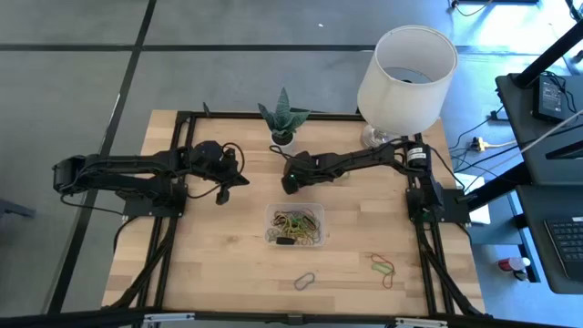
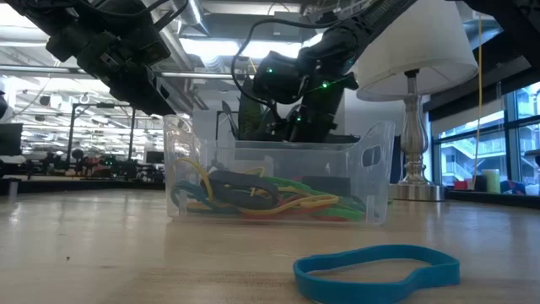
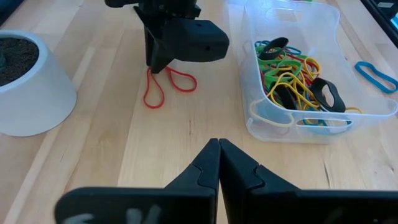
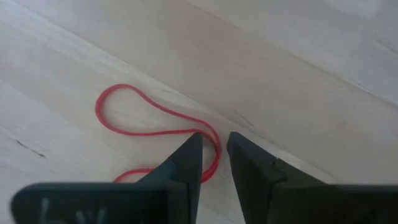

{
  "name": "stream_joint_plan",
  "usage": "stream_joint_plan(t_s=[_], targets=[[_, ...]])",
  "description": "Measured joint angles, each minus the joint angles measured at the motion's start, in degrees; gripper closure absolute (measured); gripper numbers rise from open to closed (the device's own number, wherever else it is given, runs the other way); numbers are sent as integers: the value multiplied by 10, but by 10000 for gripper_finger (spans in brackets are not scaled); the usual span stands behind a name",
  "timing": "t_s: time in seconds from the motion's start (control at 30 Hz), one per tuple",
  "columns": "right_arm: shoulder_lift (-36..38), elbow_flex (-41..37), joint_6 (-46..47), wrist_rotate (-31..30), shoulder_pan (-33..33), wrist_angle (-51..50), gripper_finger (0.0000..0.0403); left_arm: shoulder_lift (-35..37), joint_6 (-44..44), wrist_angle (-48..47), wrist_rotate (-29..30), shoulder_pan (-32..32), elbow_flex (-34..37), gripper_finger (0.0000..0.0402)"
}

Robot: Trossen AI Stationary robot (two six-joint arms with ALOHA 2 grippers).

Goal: Pick and place rubber bands into bin
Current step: Put the top red rubber band into the transparent bin

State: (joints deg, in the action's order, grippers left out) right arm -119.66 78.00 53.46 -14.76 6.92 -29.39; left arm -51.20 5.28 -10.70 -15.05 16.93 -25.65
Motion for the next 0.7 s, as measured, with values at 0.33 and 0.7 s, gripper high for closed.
stream_joint_plan(t_s=[0.33,0.7], targets=[[0,1,1,4,-5,-32,395,0,0,0,0,0,0,400],[56,40,-18,-75,-23,-83,401,0,-11,-3,-1,0,0,400]])
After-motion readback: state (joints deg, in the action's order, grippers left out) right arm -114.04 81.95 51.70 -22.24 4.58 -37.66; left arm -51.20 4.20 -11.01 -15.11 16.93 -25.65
